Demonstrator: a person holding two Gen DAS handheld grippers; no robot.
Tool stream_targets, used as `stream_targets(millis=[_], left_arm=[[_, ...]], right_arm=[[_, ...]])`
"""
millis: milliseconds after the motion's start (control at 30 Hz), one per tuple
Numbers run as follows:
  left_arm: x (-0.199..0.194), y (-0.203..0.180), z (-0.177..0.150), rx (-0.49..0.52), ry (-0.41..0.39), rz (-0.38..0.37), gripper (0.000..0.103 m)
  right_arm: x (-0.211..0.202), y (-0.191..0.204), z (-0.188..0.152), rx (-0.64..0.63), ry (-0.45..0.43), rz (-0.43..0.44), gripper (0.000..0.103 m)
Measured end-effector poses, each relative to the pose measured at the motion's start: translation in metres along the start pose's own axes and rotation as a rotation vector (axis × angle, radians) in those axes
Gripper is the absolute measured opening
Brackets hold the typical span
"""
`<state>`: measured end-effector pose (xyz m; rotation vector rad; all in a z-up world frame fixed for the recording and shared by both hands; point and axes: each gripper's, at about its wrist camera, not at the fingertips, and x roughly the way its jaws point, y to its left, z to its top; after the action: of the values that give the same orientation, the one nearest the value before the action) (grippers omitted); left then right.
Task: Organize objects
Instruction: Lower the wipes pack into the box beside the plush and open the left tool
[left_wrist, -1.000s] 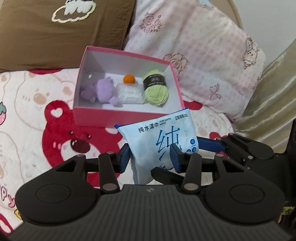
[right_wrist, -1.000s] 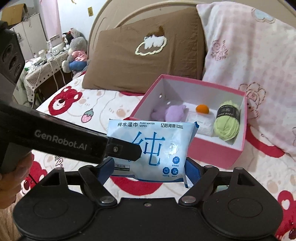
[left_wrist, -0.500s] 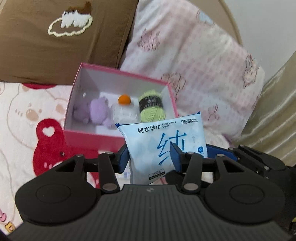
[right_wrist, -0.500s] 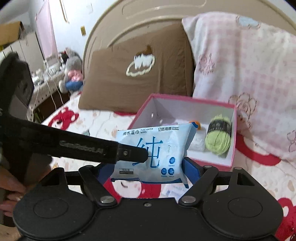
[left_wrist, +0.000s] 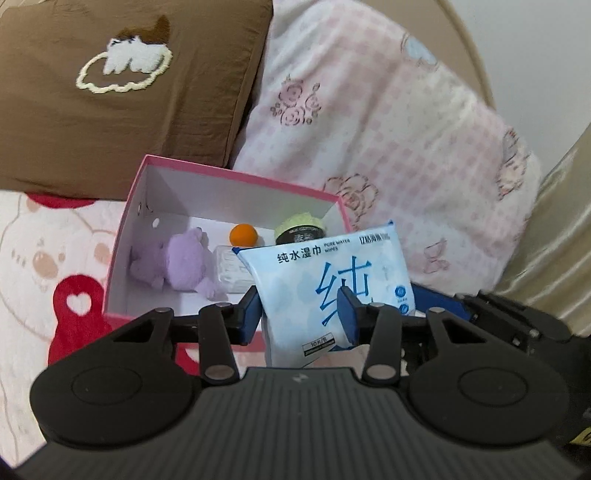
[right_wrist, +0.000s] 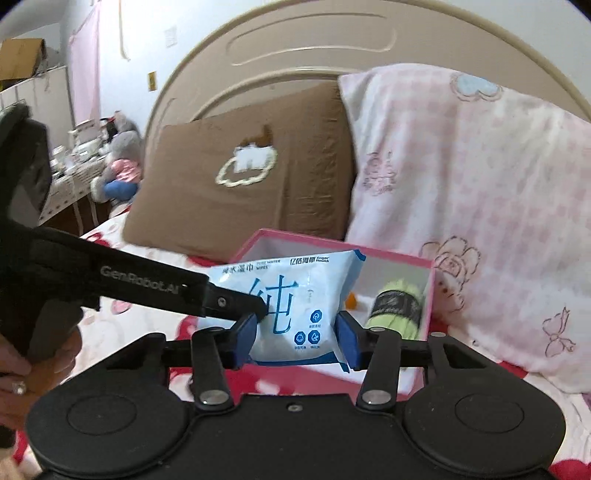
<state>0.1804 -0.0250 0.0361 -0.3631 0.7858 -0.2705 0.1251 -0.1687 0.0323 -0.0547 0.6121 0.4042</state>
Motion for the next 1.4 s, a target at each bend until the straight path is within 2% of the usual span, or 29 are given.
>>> stream_targets(millis=[200, 400, 500, 567, 800, 900, 1100, 1267, 1400], left_arm=[[0.047, 0.015, 0.015, 0.000, 0.026, 0.017, 0.044], [0.090, 0.039, 0.026, 0.004, 0.071, 0.057, 0.044], [0.108, 0.049, 0.025, -0.007, 0.136, 0.067, 0.043], [0.117, 0.054, 0.021, -0.024, 0.164, 0.075, 0.042], [0.134, 0.064, 0.013, -0.007, 0.163, 0.135, 0.041], [0.142, 0.069, 0.010, -0.040, 0.193, 0.110, 0.041], [0.150, 0.071, 0.002, -0.037, 0.200, 0.115, 0.041], [0.156, 0.076, -0.002, -0.031, 0.215, 0.109, 0.040], [0.163, 0.077, -0.007, -0.030, 0.233, 0.120, 0.039]], right_arm=[[0.040, -0.031, 0.005, 0.033, 0.027, 0.011, 0.050], [0.088, -0.060, 0.003, 0.123, 0.129, 0.101, 0.048], [0.110, -0.065, -0.002, 0.145, 0.186, 0.129, 0.046], [0.123, -0.069, -0.006, 0.180, 0.226, 0.132, 0.045], [0.147, -0.066, -0.021, 0.235, 0.304, 0.146, 0.045], [0.155, -0.073, -0.019, 0.282, 0.321, 0.166, 0.045], [0.169, -0.078, -0.024, 0.256, 0.360, 0.141, 0.045], [0.172, -0.074, -0.033, 0.192, 0.357, 0.114, 0.036], [0.178, -0.073, -0.038, 0.172, 0.369, 0.102, 0.034]])
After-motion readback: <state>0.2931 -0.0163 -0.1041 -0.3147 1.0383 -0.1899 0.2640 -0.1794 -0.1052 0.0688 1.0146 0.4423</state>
